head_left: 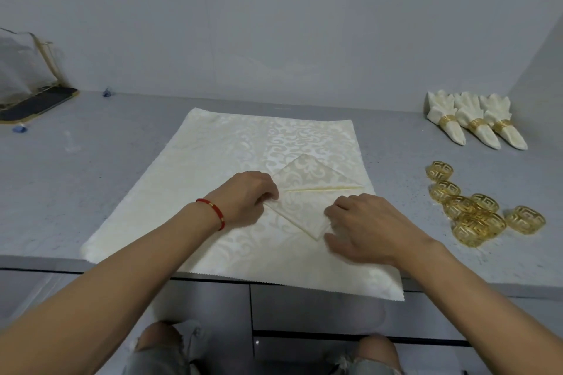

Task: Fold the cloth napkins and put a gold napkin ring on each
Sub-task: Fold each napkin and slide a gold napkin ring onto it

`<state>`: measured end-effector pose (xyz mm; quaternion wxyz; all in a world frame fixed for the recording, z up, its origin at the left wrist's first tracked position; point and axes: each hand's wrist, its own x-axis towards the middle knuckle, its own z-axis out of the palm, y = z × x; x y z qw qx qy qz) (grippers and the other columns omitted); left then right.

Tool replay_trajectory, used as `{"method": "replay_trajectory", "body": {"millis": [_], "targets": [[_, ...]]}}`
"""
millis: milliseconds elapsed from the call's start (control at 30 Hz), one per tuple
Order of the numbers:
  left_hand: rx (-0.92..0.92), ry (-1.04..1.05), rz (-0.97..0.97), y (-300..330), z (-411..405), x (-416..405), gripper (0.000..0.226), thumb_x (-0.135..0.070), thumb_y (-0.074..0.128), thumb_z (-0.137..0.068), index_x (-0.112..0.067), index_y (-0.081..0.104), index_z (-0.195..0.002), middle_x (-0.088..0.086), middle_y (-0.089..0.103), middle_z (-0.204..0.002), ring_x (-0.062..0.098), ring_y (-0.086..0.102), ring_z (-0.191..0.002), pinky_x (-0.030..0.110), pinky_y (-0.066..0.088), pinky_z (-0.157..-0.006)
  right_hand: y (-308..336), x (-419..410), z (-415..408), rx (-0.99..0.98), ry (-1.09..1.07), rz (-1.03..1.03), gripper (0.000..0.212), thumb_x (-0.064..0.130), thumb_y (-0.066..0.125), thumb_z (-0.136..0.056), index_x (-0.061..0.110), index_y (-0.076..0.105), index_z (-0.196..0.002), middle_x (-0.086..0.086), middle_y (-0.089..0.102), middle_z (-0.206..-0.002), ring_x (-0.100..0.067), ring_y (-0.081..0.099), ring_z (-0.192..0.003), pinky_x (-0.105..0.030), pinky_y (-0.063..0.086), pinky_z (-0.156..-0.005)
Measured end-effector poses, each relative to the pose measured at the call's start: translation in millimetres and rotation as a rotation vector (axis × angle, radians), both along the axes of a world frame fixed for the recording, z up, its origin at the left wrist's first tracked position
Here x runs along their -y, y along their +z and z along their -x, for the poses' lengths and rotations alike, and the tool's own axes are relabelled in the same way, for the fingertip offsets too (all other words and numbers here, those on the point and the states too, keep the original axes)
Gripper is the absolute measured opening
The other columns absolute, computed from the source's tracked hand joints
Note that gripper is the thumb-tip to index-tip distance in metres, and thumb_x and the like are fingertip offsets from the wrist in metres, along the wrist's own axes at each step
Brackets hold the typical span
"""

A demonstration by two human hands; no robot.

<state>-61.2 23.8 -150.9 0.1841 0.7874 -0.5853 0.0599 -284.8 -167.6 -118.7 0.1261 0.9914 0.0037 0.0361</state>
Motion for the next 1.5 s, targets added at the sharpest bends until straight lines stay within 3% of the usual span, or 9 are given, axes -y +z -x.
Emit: {"method": "replay_trajectory", "body": {"millis": [200,433,567,767,1000,1133,1200,1333,1500], "targets": [[-0.033,-0.044,-0.083,9.4,-0.6,-4.8,0.025,-0.018,0.061,-0.079,-0.022,0.071,-0.101,-0.020,0.055,-0.095,0.000,0.049,-0.087,0.004,0.032,-0.077,-7.5,-3.2,-2.7,0.113,-0.090,-0.080,0.071,0.069,0.017,-0.090,0.021,0.068,-0.097,0.008,0.064,-0.089,-0.016,0.062,-0.079,-0.035,0.052,-0.067],[-0.024,-0.018,-0.012,6.4,4.2,-1.7,0.017,-0.015,0.054,-0.099,-0.015,0.071,-0.100,-0.005,0.067,-0.099,0.016,0.058,-0.094,0.027,0.043,-0.081,-1.7,-13.3,-1.6,0.184,-0.125,-0.194,0.061,0.075,0.030,-0.089,0.027,0.055,-0.117,0.009,0.068,-0.090,-0.018,0.065,-0.079,-0.035,0.051,-0.068],[-0.064,0.015,-0.047,7.8,3.6,1.2,0.017,-0.015,0.053,-0.100,-0.017,0.069,-0.104,-0.005,0.066,-0.101,0.017,0.058,-0.096,0.033,0.047,-0.084,-5.6,-12.4,-10.3,0.286,-0.211,-0.216,0.032,0.048,0.038,-0.106,0.020,0.051,-0.097,0.008,0.059,-0.068,-0.019,0.055,-0.060,-0.034,0.043,-0.055],[-0.327,0.129,0.068,16.8,7.6,-1.0,0.024,-0.010,0.053,-0.094,-0.032,0.061,-0.102,-0.011,0.067,-0.082,0.008,0.058,-0.070,0.022,0.047,-0.066,-14.4,-6.2,-30.0,0.377,-0.509,-0.513,0.040,0.032,0.051,-0.099,0.013,0.047,-0.064,0.003,0.046,-0.054,-0.017,0.041,-0.052,-0.033,0.037,-0.052],[-0.214,0.181,0.039,13.6,10.8,8.0,0.024,-0.007,0.054,-0.091,-0.027,0.066,-0.090,-0.007,0.066,-0.080,0.013,0.056,-0.071,0.032,0.049,-0.071,-18.6,-14.6,-43.3,0.348,-0.562,-0.345,0.019,0.018,0.058,-0.094,0.017,0.046,-0.109,0.002,0.057,-0.067,-0.018,0.052,-0.059,-0.031,0.032,-0.047],[-0.139,0.203,-0.036,15.2,12.9,17.7,0.026,-0.005,0.054,-0.095,-0.019,0.076,-0.099,0.001,0.069,-0.099,0.021,0.062,-0.092,0.034,0.048,-0.082,-17.4,-26.3,-47.8,0.330,-0.470,-0.089,0.045,-0.005,0.083,-0.057,0.015,0.045,-0.072,0.001,0.034,-0.063,-0.020,0.034,-0.055,-0.029,0.024,-0.054],[-0.112,0.211,-0.056,15.0,13.7,19.6,0.026,-0.004,0.054,-0.095,-0.017,0.076,-0.099,0.003,0.070,-0.102,0.024,0.062,-0.096,0.037,0.049,-0.084,-4.5,-33.3,-56.0,0.237,-0.415,-0.005,0.036,-0.001,0.073,-0.076,0.018,0.041,-0.076,-0.002,0.038,-0.080,-0.024,0.041,-0.075,-0.036,0.031,-0.071],[-0.075,0.211,-0.091,15.0,14.5,24.2,0.028,0.004,0.056,-0.089,-0.015,0.076,-0.096,0.004,0.070,-0.096,0.025,0.062,-0.092,0.033,0.045,-0.075,22.8,-33.9,-101.6,0.395,-0.431,-0.319,0.011,0.012,0.053,-0.097,0.008,0.050,-0.087,-0.004,0.046,-0.094,-0.025,0.050,-0.081,-0.036,0.040,-0.071],[-0.025,0.249,-0.111,15.6,14.1,29.2,0.034,0.007,0.057,-0.082,-0.020,0.075,-0.092,-0.002,0.051,-0.082,0.027,0.058,-0.088,0.027,0.030,-0.067,-12.7,-2.7,-145.3,0.591,-0.718,-0.994,0.019,0.012,0.053,-0.097,0.004,0.060,-0.112,-0.013,0.065,-0.114,-0.028,0.060,-0.098,-0.036,0.049,-0.082]]}}
